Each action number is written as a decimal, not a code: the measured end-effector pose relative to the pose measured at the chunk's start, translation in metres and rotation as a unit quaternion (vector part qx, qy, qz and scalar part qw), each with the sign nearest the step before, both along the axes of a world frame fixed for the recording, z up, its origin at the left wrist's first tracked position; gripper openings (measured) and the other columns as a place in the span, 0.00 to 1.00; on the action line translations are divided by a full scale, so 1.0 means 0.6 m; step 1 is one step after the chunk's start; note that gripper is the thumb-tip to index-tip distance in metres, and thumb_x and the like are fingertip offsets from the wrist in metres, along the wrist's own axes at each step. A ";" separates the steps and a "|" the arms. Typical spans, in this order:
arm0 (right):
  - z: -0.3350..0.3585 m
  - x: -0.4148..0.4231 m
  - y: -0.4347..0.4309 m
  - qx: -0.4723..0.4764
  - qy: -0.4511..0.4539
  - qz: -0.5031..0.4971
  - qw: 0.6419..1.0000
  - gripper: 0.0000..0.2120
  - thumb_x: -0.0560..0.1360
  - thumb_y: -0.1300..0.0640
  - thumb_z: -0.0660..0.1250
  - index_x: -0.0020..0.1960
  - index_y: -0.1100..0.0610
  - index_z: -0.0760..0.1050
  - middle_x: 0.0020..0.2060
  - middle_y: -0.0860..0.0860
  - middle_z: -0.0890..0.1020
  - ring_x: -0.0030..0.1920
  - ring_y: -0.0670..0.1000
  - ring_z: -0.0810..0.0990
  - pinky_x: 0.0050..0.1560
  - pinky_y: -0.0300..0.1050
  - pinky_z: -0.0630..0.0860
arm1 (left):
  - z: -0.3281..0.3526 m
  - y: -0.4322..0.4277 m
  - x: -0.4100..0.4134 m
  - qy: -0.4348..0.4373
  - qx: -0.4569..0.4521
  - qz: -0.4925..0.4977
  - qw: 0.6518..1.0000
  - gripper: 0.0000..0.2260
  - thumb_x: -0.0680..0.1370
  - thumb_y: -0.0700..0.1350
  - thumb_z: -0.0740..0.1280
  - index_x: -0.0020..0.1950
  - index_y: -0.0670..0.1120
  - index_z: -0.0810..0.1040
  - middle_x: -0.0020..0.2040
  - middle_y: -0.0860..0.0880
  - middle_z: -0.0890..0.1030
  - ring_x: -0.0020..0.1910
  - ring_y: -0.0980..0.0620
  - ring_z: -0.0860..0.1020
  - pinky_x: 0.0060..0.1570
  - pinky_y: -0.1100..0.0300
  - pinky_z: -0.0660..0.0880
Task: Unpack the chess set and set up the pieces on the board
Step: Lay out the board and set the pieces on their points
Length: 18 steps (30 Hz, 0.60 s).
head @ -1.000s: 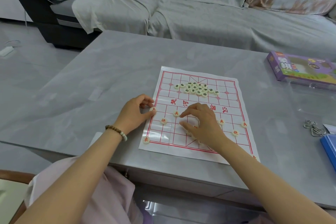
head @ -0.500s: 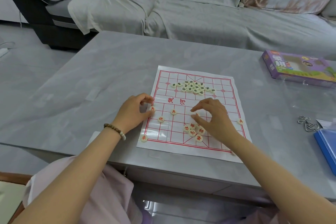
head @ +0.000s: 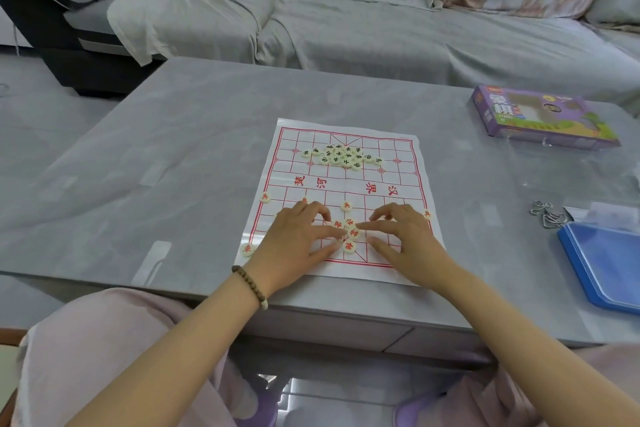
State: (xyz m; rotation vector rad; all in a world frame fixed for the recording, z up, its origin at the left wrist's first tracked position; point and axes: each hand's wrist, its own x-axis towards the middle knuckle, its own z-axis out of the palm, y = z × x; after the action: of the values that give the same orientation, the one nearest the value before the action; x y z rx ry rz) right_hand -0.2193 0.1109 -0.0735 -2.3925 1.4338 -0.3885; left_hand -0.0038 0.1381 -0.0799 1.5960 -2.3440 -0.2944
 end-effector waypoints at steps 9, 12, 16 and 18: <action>0.012 0.006 -0.002 -0.023 -0.063 -0.024 0.997 0.12 0.76 0.50 0.65 0.59 0.46 0.77 0.55 0.45 0.75 0.57 0.45 0.68 0.60 0.39 0.59 | -0.008 0.018 0.018 -0.075 -0.077 -0.028 0.994 0.14 0.77 0.57 0.57 0.54 0.59 0.80 0.58 0.53 0.76 0.57 0.50 0.72 0.55 0.54 0.71; 0.009 0.031 0.004 -0.019 -0.057 0.011 0.998 0.13 0.74 0.48 0.67 0.58 0.44 0.78 0.57 0.44 0.74 0.56 0.41 0.65 0.59 0.38 0.56 | -0.005 0.024 0.043 -0.032 -0.016 -0.007 0.999 0.17 0.76 0.63 0.56 0.58 0.60 0.78 0.64 0.56 0.70 0.65 0.53 0.64 0.63 0.60 0.58; 0.004 0.074 0.009 -0.020 -0.006 0.074 0.997 0.15 0.74 0.46 0.67 0.60 0.43 0.77 0.58 0.45 0.74 0.59 0.45 0.66 0.55 0.37 0.54 | -0.006 0.031 0.079 -0.002 -0.013 0.017 1.000 0.24 0.72 0.66 0.54 0.65 0.61 0.72 0.64 0.58 0.70 0.64 0.57 0.62 0.63 0.60 0.58; 0.006 0.092 0.007 -0.027 0.013 0.095 0.995 0.15 0.74 0.46 0.67 0.60 0.44 0.77 0.57 0.45 0.75 0.58 0.46 0.67 0.53 0.36 0.53 | -0.009 0.035 0.104 0.010 0.004 0.058 0.998 0.29 0.70 0.68 0.56 0.67 0.60 0.69 0.65 0.59 0.69 0.63 0.60 0.60 0.62 0.63 0.58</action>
State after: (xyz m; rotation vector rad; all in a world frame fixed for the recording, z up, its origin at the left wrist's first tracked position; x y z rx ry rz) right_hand -0.1640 0.1148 -0.0699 -2.5590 1.2056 -0.3543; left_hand 0.0583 0.1588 -0.0855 1.7163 -2.2280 -0.2942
